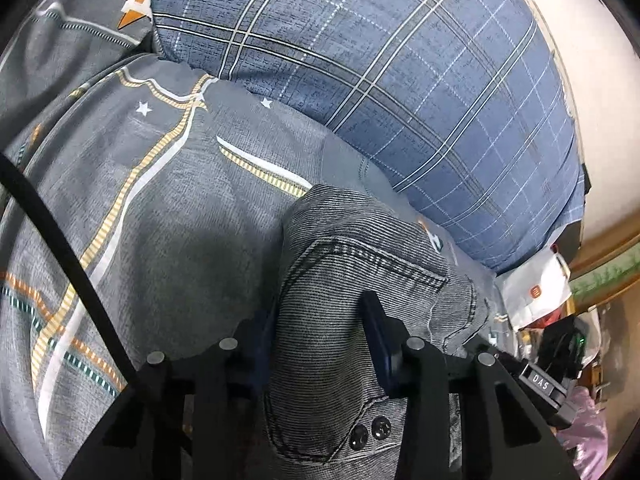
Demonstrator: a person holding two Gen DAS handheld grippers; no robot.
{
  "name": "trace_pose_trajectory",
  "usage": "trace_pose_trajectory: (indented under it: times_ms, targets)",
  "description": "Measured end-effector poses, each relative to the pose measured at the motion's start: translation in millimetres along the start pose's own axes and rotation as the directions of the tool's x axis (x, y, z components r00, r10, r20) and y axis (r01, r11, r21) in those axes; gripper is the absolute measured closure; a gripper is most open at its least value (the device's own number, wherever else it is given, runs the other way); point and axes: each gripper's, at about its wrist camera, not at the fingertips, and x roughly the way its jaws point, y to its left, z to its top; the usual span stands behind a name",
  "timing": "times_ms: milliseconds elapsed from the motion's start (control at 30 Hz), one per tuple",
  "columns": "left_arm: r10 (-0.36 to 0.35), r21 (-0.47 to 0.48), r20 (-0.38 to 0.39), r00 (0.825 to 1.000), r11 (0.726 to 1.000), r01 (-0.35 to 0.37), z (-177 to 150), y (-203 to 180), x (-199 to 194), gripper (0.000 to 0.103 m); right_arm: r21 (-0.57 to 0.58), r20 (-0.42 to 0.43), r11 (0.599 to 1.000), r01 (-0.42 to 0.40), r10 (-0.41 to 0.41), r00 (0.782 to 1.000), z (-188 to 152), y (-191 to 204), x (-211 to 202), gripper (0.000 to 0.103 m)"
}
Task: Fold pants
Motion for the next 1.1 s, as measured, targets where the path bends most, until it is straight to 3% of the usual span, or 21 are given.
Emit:
trace_pose_trajectory:
  times_ms: [100,133,167,233,300,433,600,667,800,933,1100]
  targets:
    - [-0.024,-0.05,-0.001,1.0,0.998,0.024,2.7,8.6,3.7,0.06,0.004,-0.007,1.0,-0.017,0.017,1.0,3.0,-0.9,6.0,0.047]
    - [-0.033,-0.054,0.005,0.999,0.998,0.033,2.5,9.5,2.0,0.07,0.011,-0.017,1.0,-0.029,0.03,0.999,3.3,-3.7,7.3,0.057]
    - [-0.037,-0.034,0.012,0.999,0.999,0.037,2.0,6.6,-1.8,0.081,0.007,-0.024,1.0,-0.029,0.029,0.999,3.1,-4.3,7.5,0.079]
    - [-0.036,0.019,0.04,0.999,0.999,0.035,1.7,-2.7,-11.9,0.082,0.021,-0.003,0.999,-0.049,0.049,0.999,4.6,-7.0,-1.4,0.086]
    - [0.007,0.065,0.054,0.999,0.998,-0.01,0.8,-8.8,-12.6,0.082,0.021,0.027,0.998,-0.052,0.051,0.998,6.3,-7.4,-9.0,0.088]
    - [0.135,0.108,0.068,0.989,0.984,-0.141,-4.7,-8.8,1.9,0.065,0.036,-0.006,0.999,-0.028,0.028,1.0,1.4,-13.1,5.2,0.088]
    - [0.206,0.173,0.118,0.971,0.959,-0.225,-12.0,-17.8,-4.7,0.054,-0.006,0.029,1.0,-0.009,0.009,1.0,-1.2,0.7,-4.4,0.078]
    - [0.214,0.167,0.115,0.97,0.959,-0.231,-13.8,-15.0,-3.7,0.05,0.008,0.018,1.0,-0.019,0.019,1.0,-3.8,-0.1,-2.1,0.064]
    - [0.217,0.155,0.111,0.97,0.96,-0.233,-13.9,-11.4,-5.4,0.044,0.024,0.003,1.0,-0.019,0.019,1.0,-6.0,-2.5,-0.9,0.057]
    - [0.221,0.161,0.104,0.97,0.958,-0.236,-14.9,-11.8,-4.4,0.043,0.036,0.004,0.999,-0.026,0.026,1.0,-7.2,-1.7,-2.6,0.036]
    - [0.238,0.186,0.108,0.965,0.949,-0.254,-16.7,-15.5,-4.9,0.042,0.022,-0.011,1.0,-0.015,0.016,1.0,-10.6,3.0,-1.8,0.036]
